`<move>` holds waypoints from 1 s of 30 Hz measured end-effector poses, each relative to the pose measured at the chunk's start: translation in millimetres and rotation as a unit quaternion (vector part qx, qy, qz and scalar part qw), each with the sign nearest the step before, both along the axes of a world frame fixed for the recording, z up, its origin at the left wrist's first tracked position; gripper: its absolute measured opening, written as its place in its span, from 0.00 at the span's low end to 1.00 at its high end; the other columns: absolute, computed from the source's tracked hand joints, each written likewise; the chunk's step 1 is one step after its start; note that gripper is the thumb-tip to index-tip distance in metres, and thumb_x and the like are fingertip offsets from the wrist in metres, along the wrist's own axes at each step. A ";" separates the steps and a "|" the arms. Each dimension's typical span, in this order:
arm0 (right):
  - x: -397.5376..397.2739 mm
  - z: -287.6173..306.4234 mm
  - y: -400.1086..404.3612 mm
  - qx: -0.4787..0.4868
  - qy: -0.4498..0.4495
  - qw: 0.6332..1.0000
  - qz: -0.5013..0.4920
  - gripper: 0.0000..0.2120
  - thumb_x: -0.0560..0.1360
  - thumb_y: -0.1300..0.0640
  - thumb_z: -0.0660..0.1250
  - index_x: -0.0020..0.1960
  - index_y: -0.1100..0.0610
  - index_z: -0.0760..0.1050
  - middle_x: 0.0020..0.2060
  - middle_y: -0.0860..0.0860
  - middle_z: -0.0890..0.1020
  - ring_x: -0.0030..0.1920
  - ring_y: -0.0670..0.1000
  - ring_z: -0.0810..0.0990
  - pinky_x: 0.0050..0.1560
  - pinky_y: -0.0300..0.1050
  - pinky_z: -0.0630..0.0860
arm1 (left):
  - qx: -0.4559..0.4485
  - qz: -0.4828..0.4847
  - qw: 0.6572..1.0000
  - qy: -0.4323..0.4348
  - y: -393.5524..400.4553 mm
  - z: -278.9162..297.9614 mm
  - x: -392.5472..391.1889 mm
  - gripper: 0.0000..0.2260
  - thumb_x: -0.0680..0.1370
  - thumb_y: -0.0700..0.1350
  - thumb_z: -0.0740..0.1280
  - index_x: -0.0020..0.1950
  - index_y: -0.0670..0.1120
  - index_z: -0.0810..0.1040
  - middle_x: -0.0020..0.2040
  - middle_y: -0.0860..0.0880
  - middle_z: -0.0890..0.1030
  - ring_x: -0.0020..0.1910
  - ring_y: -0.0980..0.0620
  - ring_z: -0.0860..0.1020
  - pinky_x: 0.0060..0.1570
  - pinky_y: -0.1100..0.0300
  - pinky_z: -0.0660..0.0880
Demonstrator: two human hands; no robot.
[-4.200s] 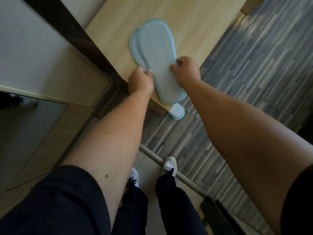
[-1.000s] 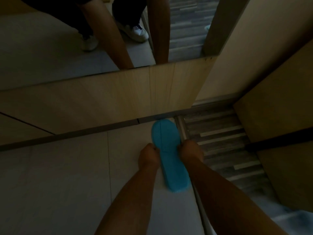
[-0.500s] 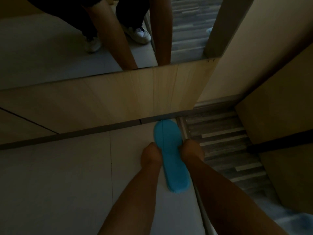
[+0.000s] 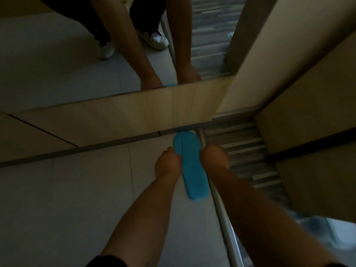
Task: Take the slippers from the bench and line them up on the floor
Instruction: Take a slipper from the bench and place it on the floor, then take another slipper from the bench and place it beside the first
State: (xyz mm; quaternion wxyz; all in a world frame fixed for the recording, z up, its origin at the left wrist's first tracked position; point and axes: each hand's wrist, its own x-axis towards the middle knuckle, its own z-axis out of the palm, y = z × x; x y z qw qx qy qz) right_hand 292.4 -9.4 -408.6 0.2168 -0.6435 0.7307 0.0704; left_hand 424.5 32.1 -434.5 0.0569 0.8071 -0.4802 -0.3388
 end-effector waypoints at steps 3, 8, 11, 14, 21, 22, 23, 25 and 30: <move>-2.7 57.1 21.1 -0.037 0.008 0.997 0.062 0.18 0.80 0.49 0.57 0.63 0.58 0.74 0.58 0.58 0.78 0.59 0.58 0.75 0.60 0.52 0.71 | -0.021 -0.100 0.992 -0.079 20.9 67.2 3.0 0.15 0.81 0.51 0.57 0.59 0.41 0.73 0.56 0.41 0.78 0.54 0.42 0.76 0.49 0.51 0.72; -9.5 186.2 73.5 -0.063 -0.042 0.993 0.088 0.26 0.78 0.44 0.59 0.73 0.54 0.65 0.68 0.55 0.71 0.69 0.57 0.67 0.70 0.55 0.62 | -0.073 -0.224 0.960 -0.153 64.3 206.9 11.2 0.17 0.80 0.50 0.56 0.63 0.43 0.74 0.63 0.42 0.75 0.67 0.42 0.68 0.67 0.48 0.62; -11.5 276.7 111.2 -0.052 -0.039 0.994 0.088 0.30 0.78 0.41 0.58 0.76 0.52 0.59 0.75 0.54 0.63 0.76 0.56 0.57 0.75 0.56 0.53 | -0.084 -0.245 0.956 -0.140 90.6 302.7 8.6 0.21 0.80 0.52 0.56 0.69 0.43 0.68 0.73 0.41 0.68 0.76 0.40 0.58 0.74 0.43 0.53; -20.8 366.7 138.0 -0.060 -0.039 0.995 0.068 0.33 0.78 0.40 0.57 0.78 0.53 0.55 0.77 0.55 0.57 0.78 0.57 0.52 0.77 0.57 0.49 | -0.068 -0.297 0.943 -0.137 114.1 393.4 2.4 0.25 0.80 0.53 0.56 0.74 0.42 0.61 0.77 0.41 0.61 0.78 0.41 0.52 0.75 0.43 0.49; -79.8 501.6 172.0 -0.086 -0.030 0.995 -0.031 0.33 0.79 0.39 0.54 0.78 0.54 0.53 0.79 0.54 0.54 0.78 0.55 0.49 0.77 0.56 0.46 | -0.087 -0.399 0.905 -0.122 133.1 522.8 -43.0 0.28 0.81 0.53 0.53 0.77 0.42 0.51 0.79 0.41 0.52 0.79 0.42 0.48 0.77 0.45 0.45; -92.2 512.1 175.3 -0.091 -0.027 0.994 -0.050 0.33 0.79 0.39 0.54 0.78 0.54 0.53 0.79 0.54 0.54 0.78 0.55 0.49 0.77 0.56 0.46 | -0.096 -0.404 0.902 -0.116 131.8 532.5 -54.3 0.28 0.81 0.53 0.54 0.77 0.42 0.52 0.79 0.40 0.52 0.78 0.41 0.48 0.77 0.45 0.45; -105.7 520.1 177.2 -0.093 -0.020 0.993 -0.068 0.33 0.79 0.39 0.54 0.78 0.54 0.53 0.79 0.54 0.54 0.78 0.55 0.49 0.77 0.55 0.47 | -0.108 -0.410 0.898 -0.115 128.8 539.1 -66.4 0.28 0.81 0.53 0.54 0.77 0.41 0.52 0.79 0.40 0.53 0.78 0.41 0.49 0.77 0.45 0.46; -134.8 530.7 182.3 -0.093 -0.002 0.991 -0.096 0.33 0.79 0.40 0.54 0.78 0.55 0.52 0.79 0.54 0.54 0.78 0.55 0.49 0.77 0.55 0.46 | -0.122 -0.429 0.888 -0.116 122.8 547.2 -92.8 0.28 0.81 0.53 0.55 0.77 0.41 0.53 0.79 0.40 0.54 0.78 0.41 0.50 0.77 0.45 0.47; -209.8 533.5 184.7 -0.088 0.016 0.987 -0.137 0.33 0.80 0.40 0.53 0.78 0.55 0.51 0.79 0.55 0.52 0.78 0.56 0.47 0.77 0.56 0.44 | -0.149 -0.458 0.869 -0.117 102.6 551.4 -160.9 0.29 0.81 0.54 0.55 0.77 0.40 0.54 0.78 0.39 0.55 0.78 0.40 0.52 0.77 0.44 0.49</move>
